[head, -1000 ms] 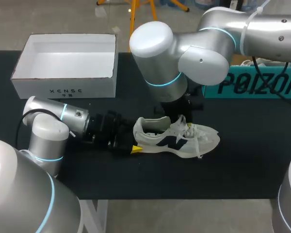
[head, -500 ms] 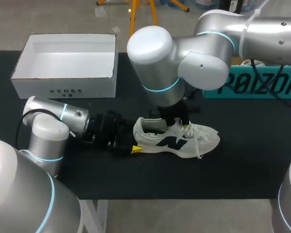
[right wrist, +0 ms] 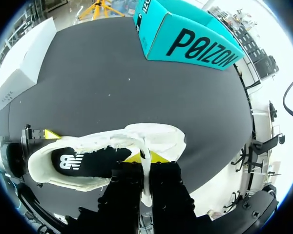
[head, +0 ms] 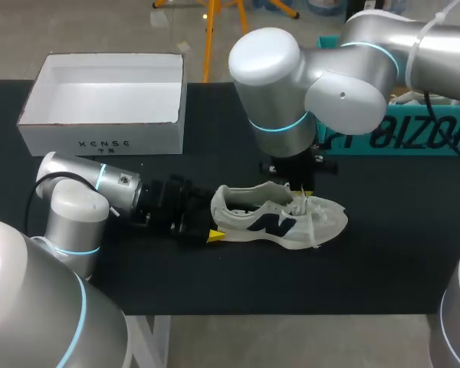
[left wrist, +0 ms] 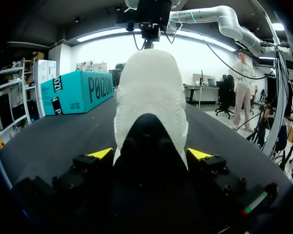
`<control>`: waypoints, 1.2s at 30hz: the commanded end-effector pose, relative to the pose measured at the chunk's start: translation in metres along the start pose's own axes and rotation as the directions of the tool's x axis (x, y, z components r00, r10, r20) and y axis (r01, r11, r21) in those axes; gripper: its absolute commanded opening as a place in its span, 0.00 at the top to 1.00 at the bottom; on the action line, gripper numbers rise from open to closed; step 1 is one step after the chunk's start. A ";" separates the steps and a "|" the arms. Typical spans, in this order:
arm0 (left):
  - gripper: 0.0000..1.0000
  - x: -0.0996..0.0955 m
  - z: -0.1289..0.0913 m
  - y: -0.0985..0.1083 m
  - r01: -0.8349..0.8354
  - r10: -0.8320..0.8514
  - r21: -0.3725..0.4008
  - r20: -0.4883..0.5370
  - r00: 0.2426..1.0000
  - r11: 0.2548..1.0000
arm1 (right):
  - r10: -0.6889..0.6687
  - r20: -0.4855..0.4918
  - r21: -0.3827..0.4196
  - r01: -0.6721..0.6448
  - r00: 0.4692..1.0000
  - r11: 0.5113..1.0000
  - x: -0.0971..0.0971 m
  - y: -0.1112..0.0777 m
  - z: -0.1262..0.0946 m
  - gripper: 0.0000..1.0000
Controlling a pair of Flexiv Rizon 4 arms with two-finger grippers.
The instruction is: Take the shoe out of the shoebox, open the shoe tongue, remove and reinsert the insole, then place the shoe into the shoebox
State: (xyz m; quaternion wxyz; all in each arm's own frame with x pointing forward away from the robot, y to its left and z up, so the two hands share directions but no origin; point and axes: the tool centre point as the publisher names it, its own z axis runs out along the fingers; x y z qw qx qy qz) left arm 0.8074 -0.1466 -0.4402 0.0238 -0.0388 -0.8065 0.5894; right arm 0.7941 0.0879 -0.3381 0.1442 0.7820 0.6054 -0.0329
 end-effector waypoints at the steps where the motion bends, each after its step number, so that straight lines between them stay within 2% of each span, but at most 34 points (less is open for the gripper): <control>1: 1.00 -0.002 0.005 0.005 0.000 0.000 -0.002 -0.003 1.000 1.000 | 0.019 -0.053 0.009 -0.019 0.998 1.000 -0.017 0.004 0.007 1.00; 8: 1.00 -0.002 0.005 0.005 0.000 0.000 -0.002 -0.003 1.000 1.000 | 0.004 -0.086 0.027 -0.002 0.996 1.000 -0.016 0.007 0.008 1.00; 9: 1.00 -0.002 0.005 0.005 0.000 0.000 -0.002 -0.003 1.000 1.000 | -0.007 -0.090 0.028 0.009 0.996 1.000 -0.014 0.006 0.006 0.79; 10: 1.00 -0.002 0.005 0.005 0.000 0.000 -0.002 -0.003 1.000 1.000 | -0.022 -0.104 0.029 0.025 0.994 0.999 -0.013 0.005 0.002 0.51; 11: 1.00 -0.002 0.005 0.005 0.000 0.000 -0.002 -0.003 1.000 1.000 | -0.039 -0.106 0.024 0.042 0.994 0.999 -0.012 0.004 -0.002 0.00; 15: 1.00 -0.002 0.005 0.005 0.000 0.000 -0.002 -0.003 1.000 1.000 | -0.183 -0.161 0.031 0.190 0.970 0.981 -0.011 0.007 -0.024 0.00; 17: 1.00 -0.002 0.005 0.005 0.000 0.000 -0.002 -0.003 1.000 1.000 | -0.314 -0.206 0.029 0.326 0.927 0.945 -0.011 0.009 -0.041 0.00; 18: 1.00 -0.002 0.005 0.005 0.000 0.000 -0.002 -0.003 1.000 1.000 | -0.388 -0.232 -0.004 0.398 0.892 0.917 -0.013 0.011 -0.050 0.00; 20: 1.00 -0.002 0.005 0.005 0.000 0.000 -0.002 -0.003 1.000 1.000 | -0.541 -0.234 -0.037 0.548 0.808 0.835 -0.018 0.012 -0.066 0.00; 22: 1.00 -0.002 0.005 0.005 0.000 0.000 -0.002 -0.003 1.000 1.000 | -0.700 -0.235 -0.092 0.701 0.675 0.707 -0.024 0.013 -0.083 0.00; 23: 1.00 -0.002 0.005 0.005 0.000 0.000 -0.002 -0.003 1.000 1.000 | -0.786 -0.221 -0.097 0.789 0.577 0.606 -0.026 0.014 -0.090 0.00; 24: 1.00 -0.002 0.005 0.005 0.000 0.000 -0.002 -0.003 1.000 1.000 | -0.879 -0.217 -0.131 0.880 0.425 0.457 -0.027 0.012 -0.095 0.00; 25: 1.00 -0.002 0.005 0.005 0.000 0.000 -0.002 -0.003 1.000 1.000 | -0.940 -0.190 -0.132 0.941 0.284 0.311 -0.027 0.009 -0.098 0.00; 26: 1.00 -0.002 0.005 0.005 0.000 0.000 -0.002 -0.003 1.000 1.000 | -0.983 -0.159 -0.126 0.985 0.095 0.116 -0.027 0.002 -0.100 0.00; 27: 1.00 -0.002 0.005 0.005 0.000 0.000 -0.002 -0.003 1.000 1.000 | -0.983 -0.159 -0.158 0.985 -0.096 -0.071 -0.028 -0.006 -0.103 0.00; 28: 1.00 -0.002 0.005 0.005 0.000 0.000 -0.002 -0.003 1.000 1.000 | -0.962 -0.170 -0.177 0.967 -0.215 -0.184 -0.031 -0.012 -0.107 0.00; 36: 1.00 -0.002 0.005 0.005 0.000 0.000 -0.002 -0.003 1.000 1.000 | -0.962 -0.170 -0.177 0.967 -0.215 -0.184 -0.031 -0.012 -0.107 0.00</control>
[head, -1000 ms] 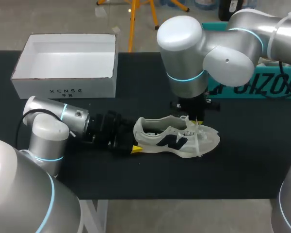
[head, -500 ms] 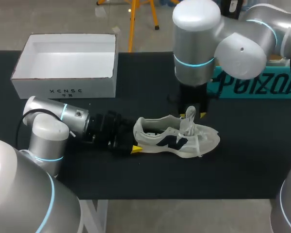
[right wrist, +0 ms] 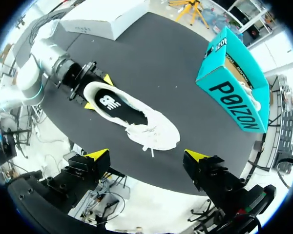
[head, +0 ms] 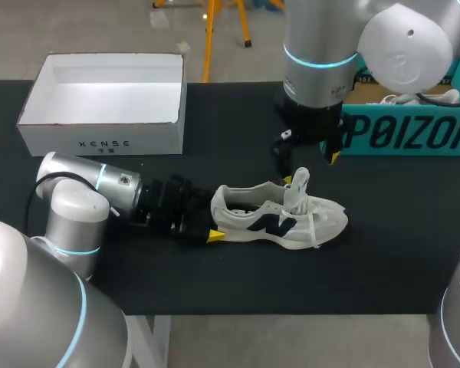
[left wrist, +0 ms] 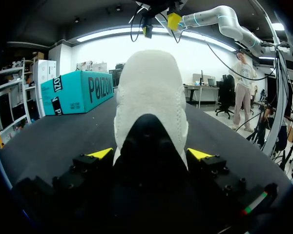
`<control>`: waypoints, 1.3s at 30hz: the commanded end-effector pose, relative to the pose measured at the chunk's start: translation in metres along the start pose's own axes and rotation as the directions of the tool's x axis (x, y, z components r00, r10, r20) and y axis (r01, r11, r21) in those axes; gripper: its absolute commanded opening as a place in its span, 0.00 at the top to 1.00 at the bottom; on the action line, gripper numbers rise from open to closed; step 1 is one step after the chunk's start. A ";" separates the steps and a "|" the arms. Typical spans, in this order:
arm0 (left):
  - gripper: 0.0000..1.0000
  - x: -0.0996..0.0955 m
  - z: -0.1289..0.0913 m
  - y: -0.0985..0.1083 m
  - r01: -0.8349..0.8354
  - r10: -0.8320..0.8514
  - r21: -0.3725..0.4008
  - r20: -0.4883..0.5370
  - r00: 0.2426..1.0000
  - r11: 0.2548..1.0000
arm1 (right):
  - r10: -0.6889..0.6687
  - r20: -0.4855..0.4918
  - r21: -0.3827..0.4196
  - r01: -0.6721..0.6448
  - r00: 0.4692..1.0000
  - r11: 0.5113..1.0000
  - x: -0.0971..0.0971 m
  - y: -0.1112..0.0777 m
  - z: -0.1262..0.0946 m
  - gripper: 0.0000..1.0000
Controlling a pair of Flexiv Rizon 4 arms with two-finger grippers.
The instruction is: Take the shoe out of the shoebox, open the shoe tongue, remove and reinsert the insole, then place the shoe into the shoebox
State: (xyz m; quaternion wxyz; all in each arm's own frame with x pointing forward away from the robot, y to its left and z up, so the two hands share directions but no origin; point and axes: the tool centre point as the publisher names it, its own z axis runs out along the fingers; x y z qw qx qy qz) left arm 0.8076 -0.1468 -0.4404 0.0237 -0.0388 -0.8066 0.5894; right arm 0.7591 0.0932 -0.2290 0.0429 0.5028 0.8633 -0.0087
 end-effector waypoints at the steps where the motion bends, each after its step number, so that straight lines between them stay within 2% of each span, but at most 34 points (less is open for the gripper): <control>1: 1.00 -0.002 0.005 0.005 0.000 0.000 -0.002 -0.003 1.000 1.000 | -0.836 -0.101 0.029 0.841 0.540 0.540 -0.004 0.000 0.002 0.00; 6: 1.00 -0.002 0.005 0.005 0.000 0.000 -0.002 -0.003 1.000 1.000 | -0.836 -0.101 0.029 0.841 0.540 0.540 -0.004 0.000 0.002 0.00; 7: 1.00 -0.002 0.005 0.005 0.000 0.000 -0.002 -0.003 1.000 1.000 | -0.879 -0.091 0.024 0.883 0.468 0.468 0.002 0.005 0.001 0.00; 8: 1.00 -0.002 0.005 0.005 0.000 0.000 -0.002 -0.003 1.000 1.000 | -0.896 -0.085 0.007 0.900 0.435 0.436 0.007 0.006 0.000 0.00; 9: 1.00 -0.002 0.005 0.005 0.000 0.000 -0.002 -0.003 1.000 1.000 | -0.926 -0.098 0.014 0.931 0.364 0.365 0.011 0.008 0.000 0.00; 10: 1.00 -0.002 0.005 0.005 0.000 0.000 -0.002 -0.003 1.000 1.000 | -0.953 -0.080 -0.034 0.955 0.291 0.295 0.017 0.012 -0.001 0.00; 11: 1.00 -0.002 0.005 0.005 0.000 0.000 -0.002 -0.003 1.000 1.000 | -0.948 -0.087 -0.033 0.950 0.306 0.310 0.019 0.011 -0.003 0.00; 12: 1.00 -0.002 0.005 0.005 0.000 0.000 -0.002 -0.003 1.000 1.000 | -0.966 -0.096 0.021 0.970 0.242 0.241 0.025 0.014 -0.004 0.00; 13: 1.00 -0.002 0.005 0.005 0.000 0.000 -0.002 -0.003 1.000 1.000 | -0.978 -0.091 -0.014 0.981 0.189 0.191 0.030 0.015 -0.005 0.00; 14: 1.00 -0.002 0.005 0.005 0.000 0.000 -0.002 -0.003 1.000 1.000 | -0.981 -0.074 -0.033 0.982 0.181 0.184 0.033 0.015 -0.006 0.00; 15: 1.00 -0.002 0.005 0.005 0.000 0.000 -0.002 -0.003 1.000 1.000 | -0.990 -0.068 0.012 0.992 0.126 0.126 0.041 0.017 -0.007 0.20; 16: 1.00 -0.002 0.005 0.005 0.000 0.000 -0.002 -0.003 1.000 1.000 | -0.989 -0.049 -0.011 0.990 0.138 0.139 0.043 0.018 -0.007 0.58; 17: 1.00 -0.002 0.005 0.005 0.000 0.000 -0.002 -0.003 1.000 1.000 | -0.992 -0.038 -0.034 0.992 0.120 0.121 0.045 0.019 -0.007 0.81; 18: 1.00 -0.002 0.005 0.005 0.000 0.000 -0.002 -0.003 1.000 1.000 | -0.993 -0.046 -0.001 0.994 0.112 0.112 0.049 0.020 -0.005 1.00; 19: 1.00 -0.002 0.005 0.005 0.000 0.000 -0.002 -0.003 1.000 1.000 | -0.991 -0.041 0.000 0.992 0.129 0.129 0.050 0.021 -0.005 1.00; 20: 1.00 -0.002 0.005 0.005 0.000 0.000 -0.002 -0.003 1.000 1.000 | -0.992 -0.038 -0.033 0.992 0.122 0.123 0.052 0.022 -0.003 1.00; 23: 1.00 -0.002 0.005 0.005 0.000 0.000 -0.002 -0.003 1.000 1.000 | -0.990 -0.045 -0.053 0.990 0.130 0.133 0.058 0.026 0.006 1.00; 24: 1.00 -0.002 0.005 0.005 0.000 0.000 -0.002 -0.003 1.000 1.000 | -0.986 -0.058 -0.051 0.986 0.154 0.157 0.059 0.027 0.009 1.00; 26: 1.00 -0.002 0.005 0.005 0.000 0.000 -0.002 -0.003 1.000 1.000 | -0.984 -0.071 -0.053 0.984 0.164 0.168 0.060 0.029 0.015 1.00; 27: 1.00 -0.002 0.005 0.005 0.000 0.000 -0.002 -0.003 1.000 1.000 | -0.979 -0.083 -0.062 0.979 0.189 0.194 0.060 0.031 0.020 1.00; 29: 1.00 -0.002 0.005 0.005 0.000 0.000 -0.002 -0.003 1.000 1.000 | -0.979 -0.095 -0.075 0.980 0.178 0.185 0.059 0.033 0.027 1.00; 30: 1.00 -0.002 0.005 0.005 0.000 0.000 -0.002 -0.003 1.000 1.000 | -0.977 -0.098 -0.083 0.977 0.188 0.196 0.058 0.034 0.030 1.00; 32: 1.00 -0.002 0.005 0.005 0.000 0.000 -0.002 -0.003 1.000 1.000 | -0.982 -0.101 -0.083 0.982 0.161 0.169 0.059 0.037 0.036 1.00; 39: 1.00 -0.002 0.005 0.005 0.000 0.000 -0.002 -0.003 1.000 1.000 | -0.977 -0.129 -0.113 0.976 0.170 0.185 0.058 0.047 0.054 1.00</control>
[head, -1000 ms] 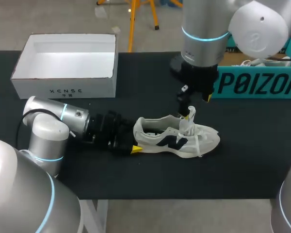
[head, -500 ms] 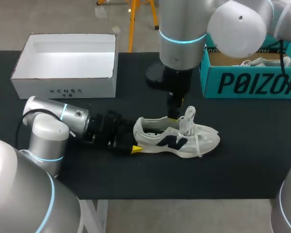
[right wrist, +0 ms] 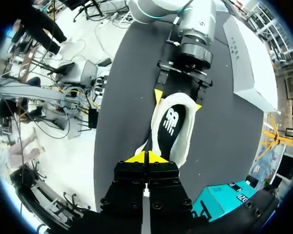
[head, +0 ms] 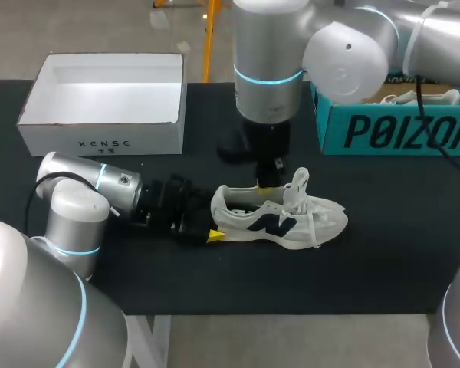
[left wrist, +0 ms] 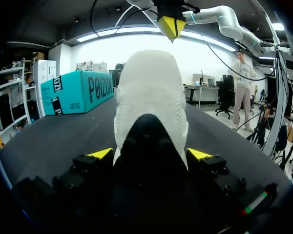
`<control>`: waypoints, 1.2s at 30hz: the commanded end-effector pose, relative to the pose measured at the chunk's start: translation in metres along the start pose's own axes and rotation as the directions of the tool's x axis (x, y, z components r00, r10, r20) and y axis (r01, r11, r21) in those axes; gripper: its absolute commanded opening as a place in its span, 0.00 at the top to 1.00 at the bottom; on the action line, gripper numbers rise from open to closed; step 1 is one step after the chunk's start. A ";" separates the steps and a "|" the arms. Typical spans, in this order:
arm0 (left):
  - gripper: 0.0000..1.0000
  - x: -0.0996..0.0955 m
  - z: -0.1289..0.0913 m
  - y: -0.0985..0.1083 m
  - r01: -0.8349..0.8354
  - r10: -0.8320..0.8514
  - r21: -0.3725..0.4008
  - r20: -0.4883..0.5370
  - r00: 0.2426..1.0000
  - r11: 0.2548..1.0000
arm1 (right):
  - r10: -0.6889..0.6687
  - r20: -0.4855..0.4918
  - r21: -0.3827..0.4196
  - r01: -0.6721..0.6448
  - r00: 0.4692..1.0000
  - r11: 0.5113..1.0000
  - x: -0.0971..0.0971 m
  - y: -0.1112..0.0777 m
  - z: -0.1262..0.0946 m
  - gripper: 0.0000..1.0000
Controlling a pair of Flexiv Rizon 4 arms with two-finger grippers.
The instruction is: Take the shoe out of the shoebox, open the shoe tongue, remove and reinsert the insole, then place the shoe into the shoebox
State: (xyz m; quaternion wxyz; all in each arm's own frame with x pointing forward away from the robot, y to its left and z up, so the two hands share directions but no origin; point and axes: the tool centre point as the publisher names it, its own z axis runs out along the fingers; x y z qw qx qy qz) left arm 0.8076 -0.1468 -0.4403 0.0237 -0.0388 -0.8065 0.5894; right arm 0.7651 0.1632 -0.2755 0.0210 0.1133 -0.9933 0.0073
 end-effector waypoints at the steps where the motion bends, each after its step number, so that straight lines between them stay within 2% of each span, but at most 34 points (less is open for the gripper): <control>1: 1.00 -0.002 0.005 0.005 0.000 0.000 -0.002 -0.003 1.000 1.000 | -0.109 -0.034 -0.032 0.108 0.994 0.994 -0.012 -0.001 0.013 1.00; 14: 1.00 -0.002 0.005 0.005 0.000 0.000 -0.002 -0.003 1.000 1.000 | -0.012 -0.077 -0.033 0.009 0.997 0.999 -0.048 -0.010 0.044 1.00; 26: 1.00 -0.002 0.005 0.005 0.000 0.000 -0.002 -0.003 1.000 1.000 | 0.023 -0.090 0.007 -0.023 0.996 1.000 -0.053 0.000 0.077 1.00; 30: 1.00 -0.002 0.005 0.005 0.000 0.000 -0.002 -0.003 1.000 1.000 | 0.056 -0.072 0.041 -0.053 0.996 0.998 -0.052 -0.002 0.086 1.00; 36: 1.00 -0.002 0.005 0.005 0.000 0.000 -0.002 -0.003 1.000 1.000 | 0.103 -0.074 0.068 -0.098 0.992 0.993 -0.060 -0.011 0.098 1.00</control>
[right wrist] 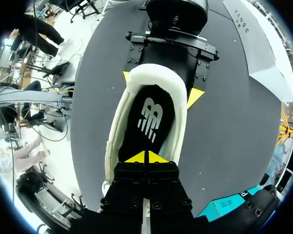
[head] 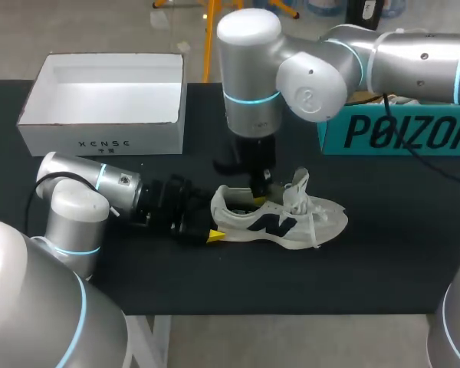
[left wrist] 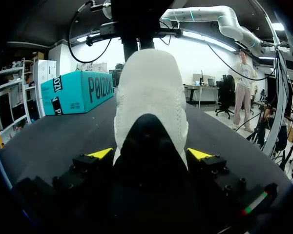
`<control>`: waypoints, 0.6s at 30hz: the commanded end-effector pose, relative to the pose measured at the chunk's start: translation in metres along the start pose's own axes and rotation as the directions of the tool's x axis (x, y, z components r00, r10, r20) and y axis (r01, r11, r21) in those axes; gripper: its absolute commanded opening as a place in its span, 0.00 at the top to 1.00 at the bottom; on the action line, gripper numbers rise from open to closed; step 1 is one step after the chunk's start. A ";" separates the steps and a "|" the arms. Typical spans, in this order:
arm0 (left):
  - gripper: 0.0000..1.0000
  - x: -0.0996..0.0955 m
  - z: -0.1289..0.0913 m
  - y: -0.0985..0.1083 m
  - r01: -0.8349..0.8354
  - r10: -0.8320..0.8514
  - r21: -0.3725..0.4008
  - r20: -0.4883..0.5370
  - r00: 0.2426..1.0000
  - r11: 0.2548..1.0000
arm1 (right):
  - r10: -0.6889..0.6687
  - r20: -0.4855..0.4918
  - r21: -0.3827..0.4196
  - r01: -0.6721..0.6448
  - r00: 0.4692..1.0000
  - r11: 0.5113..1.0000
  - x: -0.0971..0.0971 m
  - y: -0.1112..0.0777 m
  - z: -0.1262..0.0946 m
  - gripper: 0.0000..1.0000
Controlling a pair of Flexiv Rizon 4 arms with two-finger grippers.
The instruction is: Take the shoe out of the shoebox, open the shoe tongue, remove and reinsert the insole, then place the shoe into the shoebox
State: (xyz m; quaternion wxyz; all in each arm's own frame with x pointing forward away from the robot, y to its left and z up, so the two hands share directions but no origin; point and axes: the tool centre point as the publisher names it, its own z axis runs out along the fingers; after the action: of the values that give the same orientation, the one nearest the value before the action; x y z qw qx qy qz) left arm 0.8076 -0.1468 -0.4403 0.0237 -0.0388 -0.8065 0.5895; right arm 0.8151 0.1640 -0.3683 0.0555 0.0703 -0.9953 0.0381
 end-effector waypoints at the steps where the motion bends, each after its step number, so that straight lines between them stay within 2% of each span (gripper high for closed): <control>1: 1.00 -0.002 0.005 0.005 0.000 0.000 -0.002 -0.003 1.000 1.000 | 0.019 0.001 0.014 -0.019 1.000 1.000 -0.009 -0.002 0.007 1.00; 4: 1.00 -0.002 0.005 0.005 0.000 0.000 -0.002 -0.003 1.000 1.000 | 0.045 0.011 0.036 -0.045 0.999 0.998 -0.012 -0.007 0.007 1.00; 14: 1.00 -0.002 0.005 0.005 0.000 0.000 -0.002 -0.003 1.000 1.000 | 0.069 0.011 0.038 -0.069 0.998 0.997 -0.014 -0.013 0.007 1.00; 16: 1.00 -0.002 0.005 0.005 0.000 0.000 -0.002 -0.003 1.000 1.000 | 0.070 0.010 0.040 -0.070 0.997 0.997 -0.012 -0.013 0.007 0.83; 18: 1.00 -0.002 0.005 0.005 0.000 0.000 -0.002 -0.003 1.000 1.000 | 0.065 0.001 0.039 -0.065 0.998 0.997 -0.010 -0.012 0.008 0.78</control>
State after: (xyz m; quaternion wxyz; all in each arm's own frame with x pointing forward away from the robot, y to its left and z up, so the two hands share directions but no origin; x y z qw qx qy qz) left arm 0.8077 -0.1468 -0.4403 0.0238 -0.0386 -0.8066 0.5894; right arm 0.8261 0.1530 -0.3763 0.0524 0.0386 -0.9961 0.0597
